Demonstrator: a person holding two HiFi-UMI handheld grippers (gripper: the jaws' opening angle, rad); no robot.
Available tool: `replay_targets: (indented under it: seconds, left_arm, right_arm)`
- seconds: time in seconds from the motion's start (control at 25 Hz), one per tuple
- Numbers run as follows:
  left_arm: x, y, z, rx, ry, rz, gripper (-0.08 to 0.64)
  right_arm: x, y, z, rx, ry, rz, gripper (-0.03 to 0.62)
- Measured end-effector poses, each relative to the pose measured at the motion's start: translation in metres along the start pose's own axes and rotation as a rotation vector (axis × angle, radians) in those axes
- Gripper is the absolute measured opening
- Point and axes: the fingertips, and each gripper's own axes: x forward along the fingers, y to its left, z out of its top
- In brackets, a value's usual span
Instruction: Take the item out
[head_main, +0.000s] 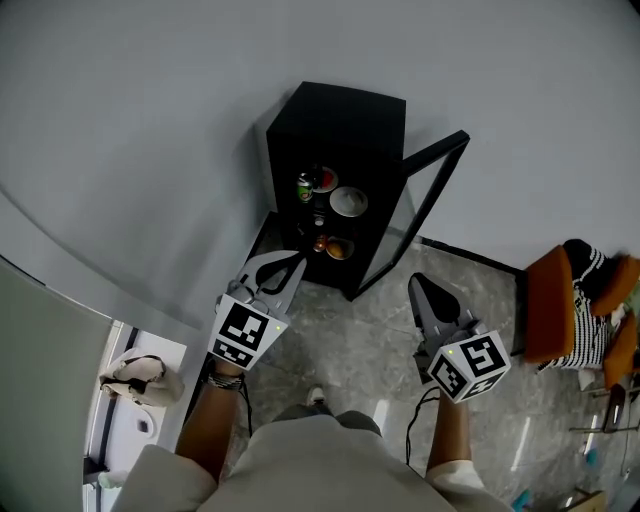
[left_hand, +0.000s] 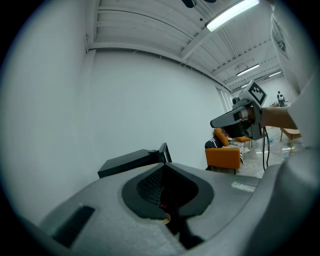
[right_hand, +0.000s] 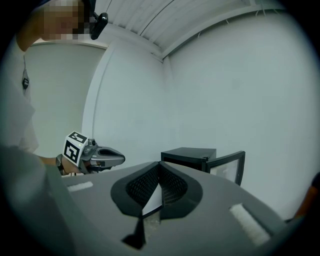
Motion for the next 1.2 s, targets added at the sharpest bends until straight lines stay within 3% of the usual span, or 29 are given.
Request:
replay_targets:
  seconds: [0.24,0.6,1.0,1.2]
  left_arm:
    - [0.02,0.015,-0.019,-0.021,0.063,-0.02,0.005]
    - [0.074,0.021,-0.041,0.055,0.117,-0.087,0.026]
    - [0.166,0.044,-0.077,0.14,0.187,-0.152,0.074]
    - [0.221,0.049,-0.111,0.136,0.254,-0.197,0.097]
  right_arm:
    - [0.015,-0.012,-0.01,0.008,0.027,-0.03,0.008]
    - [0.051,-0.044,-0.033,0.011,0.066,-0.037,0.008]
    - [0.108,-0.095,-0.055,0.024,0.079,-0.025,0.008]
    - [0.134,-0.126,-0.073,0.057,0.122,-0.032,0.008]
